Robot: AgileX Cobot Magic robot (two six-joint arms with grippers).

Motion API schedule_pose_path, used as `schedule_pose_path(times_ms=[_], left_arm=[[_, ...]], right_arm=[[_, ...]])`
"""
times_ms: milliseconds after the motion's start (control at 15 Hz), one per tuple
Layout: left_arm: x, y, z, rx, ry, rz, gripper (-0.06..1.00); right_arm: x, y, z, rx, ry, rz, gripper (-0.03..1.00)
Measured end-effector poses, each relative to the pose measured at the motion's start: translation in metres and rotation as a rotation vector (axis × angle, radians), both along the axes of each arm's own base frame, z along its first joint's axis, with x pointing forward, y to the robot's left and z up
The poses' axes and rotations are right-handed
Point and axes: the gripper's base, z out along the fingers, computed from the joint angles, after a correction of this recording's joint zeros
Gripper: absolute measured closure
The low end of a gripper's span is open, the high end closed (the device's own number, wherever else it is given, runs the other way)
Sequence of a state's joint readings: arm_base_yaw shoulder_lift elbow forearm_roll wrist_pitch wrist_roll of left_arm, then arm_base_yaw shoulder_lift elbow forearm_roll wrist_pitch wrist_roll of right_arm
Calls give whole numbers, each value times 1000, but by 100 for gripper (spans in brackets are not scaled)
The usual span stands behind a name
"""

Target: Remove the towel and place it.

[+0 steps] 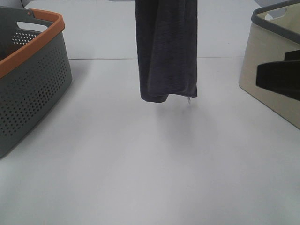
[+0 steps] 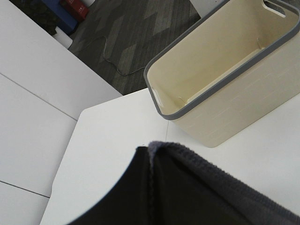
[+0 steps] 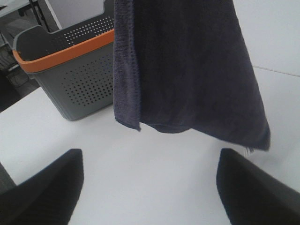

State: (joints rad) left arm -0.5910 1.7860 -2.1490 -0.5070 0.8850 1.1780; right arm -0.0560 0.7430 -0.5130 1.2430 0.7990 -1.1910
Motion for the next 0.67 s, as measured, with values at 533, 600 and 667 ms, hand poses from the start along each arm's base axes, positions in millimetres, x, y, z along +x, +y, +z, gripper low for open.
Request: schedule_pose_path(times_ms=[533, 600, 667], left_arm=[[-2, -4, 0, -14, 9, -2, 94], [-2, -4, 0, -14, 9, -2, 94], [-1, -4, 0, -14, 8, -1, 94]], right_arm=[[32, 10, -12, 144, 16, 181, 27], [35, 11, -14, 161, 30, 190, 27], [36, 11, -15, 173, 37, 200, 27]])
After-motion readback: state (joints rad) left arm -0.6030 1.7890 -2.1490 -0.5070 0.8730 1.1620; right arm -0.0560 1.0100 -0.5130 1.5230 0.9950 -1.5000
